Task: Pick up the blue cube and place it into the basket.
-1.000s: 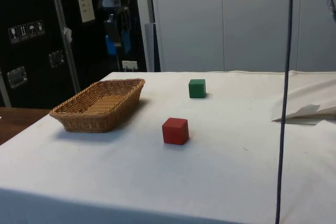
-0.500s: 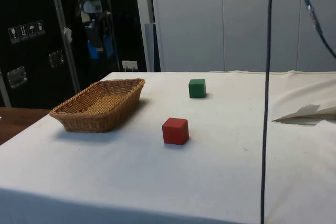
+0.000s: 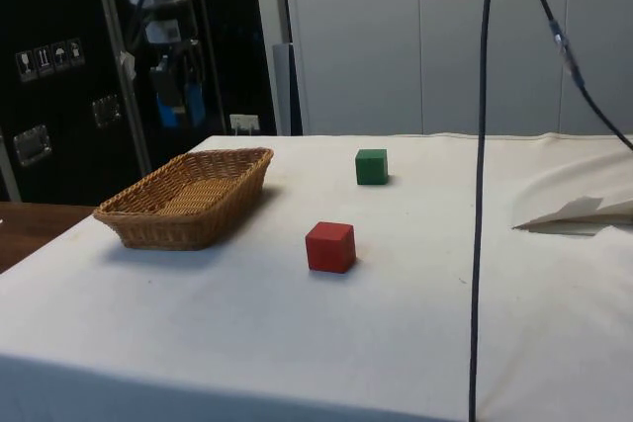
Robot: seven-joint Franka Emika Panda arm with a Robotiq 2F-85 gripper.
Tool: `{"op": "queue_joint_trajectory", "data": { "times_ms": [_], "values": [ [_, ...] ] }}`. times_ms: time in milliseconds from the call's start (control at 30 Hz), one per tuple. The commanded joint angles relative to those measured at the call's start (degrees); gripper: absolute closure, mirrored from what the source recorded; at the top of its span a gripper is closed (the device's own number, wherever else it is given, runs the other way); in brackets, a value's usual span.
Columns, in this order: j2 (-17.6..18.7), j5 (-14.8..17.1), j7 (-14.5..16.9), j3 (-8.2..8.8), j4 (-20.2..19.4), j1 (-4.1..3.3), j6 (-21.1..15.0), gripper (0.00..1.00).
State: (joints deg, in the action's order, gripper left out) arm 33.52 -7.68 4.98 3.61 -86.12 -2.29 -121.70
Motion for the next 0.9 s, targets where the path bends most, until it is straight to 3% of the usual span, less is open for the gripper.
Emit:
{"op": "queue_joint_trajectory", "data": {
  "times_ms": [0, 133, 867],
  "values": [
    [0.6, 0.7, 0.4, -0.34, 0.5, 0.29, 0.0, 0.99],
    [1.3, 0.7, 0.2, 0.00, 0.5, 0.00, -0.3, 0.99],
    [6.0, 1.4, 0.3, -0.52, 0.4, 0.17, -5.4, 0.99]
  ]
}}
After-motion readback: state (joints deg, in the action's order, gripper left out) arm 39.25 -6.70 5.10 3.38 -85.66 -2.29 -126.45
